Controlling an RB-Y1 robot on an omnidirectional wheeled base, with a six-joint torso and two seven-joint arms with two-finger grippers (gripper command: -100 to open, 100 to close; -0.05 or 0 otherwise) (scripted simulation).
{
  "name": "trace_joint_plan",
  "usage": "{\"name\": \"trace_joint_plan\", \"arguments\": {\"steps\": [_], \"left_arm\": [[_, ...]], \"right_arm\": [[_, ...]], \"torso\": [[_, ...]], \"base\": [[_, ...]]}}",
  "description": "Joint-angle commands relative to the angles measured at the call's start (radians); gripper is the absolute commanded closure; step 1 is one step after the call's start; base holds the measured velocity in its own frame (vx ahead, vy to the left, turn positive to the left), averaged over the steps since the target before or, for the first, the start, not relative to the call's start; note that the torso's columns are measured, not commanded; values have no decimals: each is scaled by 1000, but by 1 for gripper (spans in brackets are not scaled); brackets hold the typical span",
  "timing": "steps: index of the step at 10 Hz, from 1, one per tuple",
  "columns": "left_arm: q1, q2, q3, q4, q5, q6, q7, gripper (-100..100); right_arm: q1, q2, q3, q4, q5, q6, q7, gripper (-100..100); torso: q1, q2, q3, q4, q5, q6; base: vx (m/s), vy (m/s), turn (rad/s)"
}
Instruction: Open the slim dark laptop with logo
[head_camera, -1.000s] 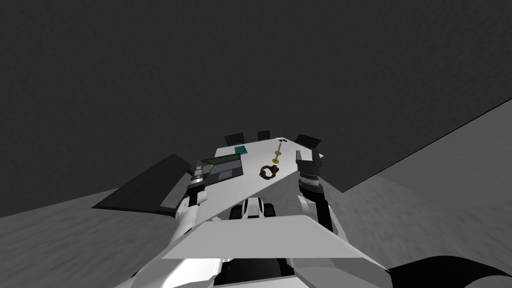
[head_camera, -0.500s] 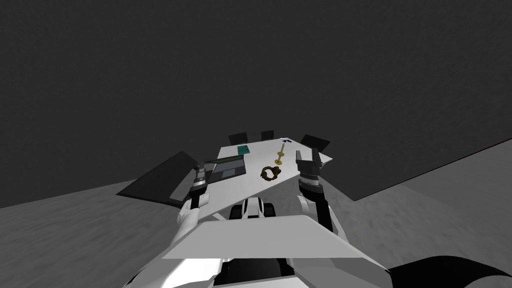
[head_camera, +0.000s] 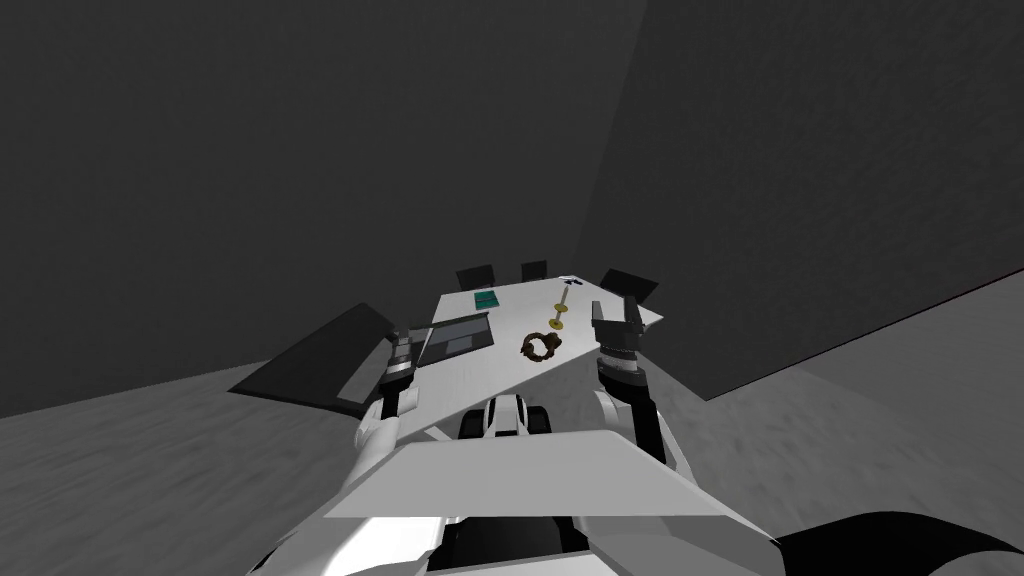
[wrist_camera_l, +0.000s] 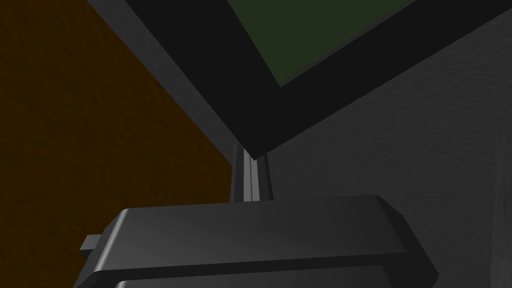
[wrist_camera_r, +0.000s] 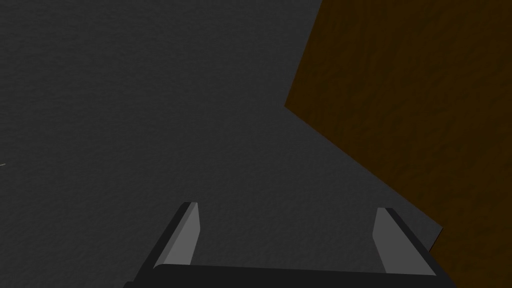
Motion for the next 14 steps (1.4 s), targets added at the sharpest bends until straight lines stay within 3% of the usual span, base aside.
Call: {"name": "trace_joint_plan", "arguments": {"steps": [1,2,4,6,7,12,13,14], "left_arm": [[0,0,0,0,0,0,0,100],[0,0,0,0,0,0,0,100],[33,-29,19,7,-2,-68,-6,100],[33,-29,19,7,-2,-82,-6,100],[22,-28,-14,-8,-3,-55,1,-100],[-43,-16,-167,-58,-7,49,30,-100],[-43,-16,-174,-58,-7,49,30,-100],[-56,-13,-206,-68,-8,70,35,-100]], "right_arm": [[0,0,0,0,0,0,0,0],[0,0,0,0,0,0,0,0],[0,0,0,0,0,0,0,0],[0,0,0,0,0,0,0,0],[0,0,0,0,0,0,0,0],[0,0,0,0,0,0,0,0],[0,0,0,0,0,0,0,0],[0,0,0,0,0,0,0,0]], "torso": [[2,0,0,0,0,0],[3,1,1,0,0,0],[-2,0,4,0,1,0],[-6,-1,4,0,0,0],[-5,-1,4,1,-1,0],[1,10,9,0,0,0],[6,11,8,0,0,0],[7,11,8,0,1,0]], "base": [[-2,5,-5],[0,0,0],[-1,-5,-45],[-1,9,-22],[-8,-27,268],[10,-59,314],[6,-33,150],[7,-36,185]]}}
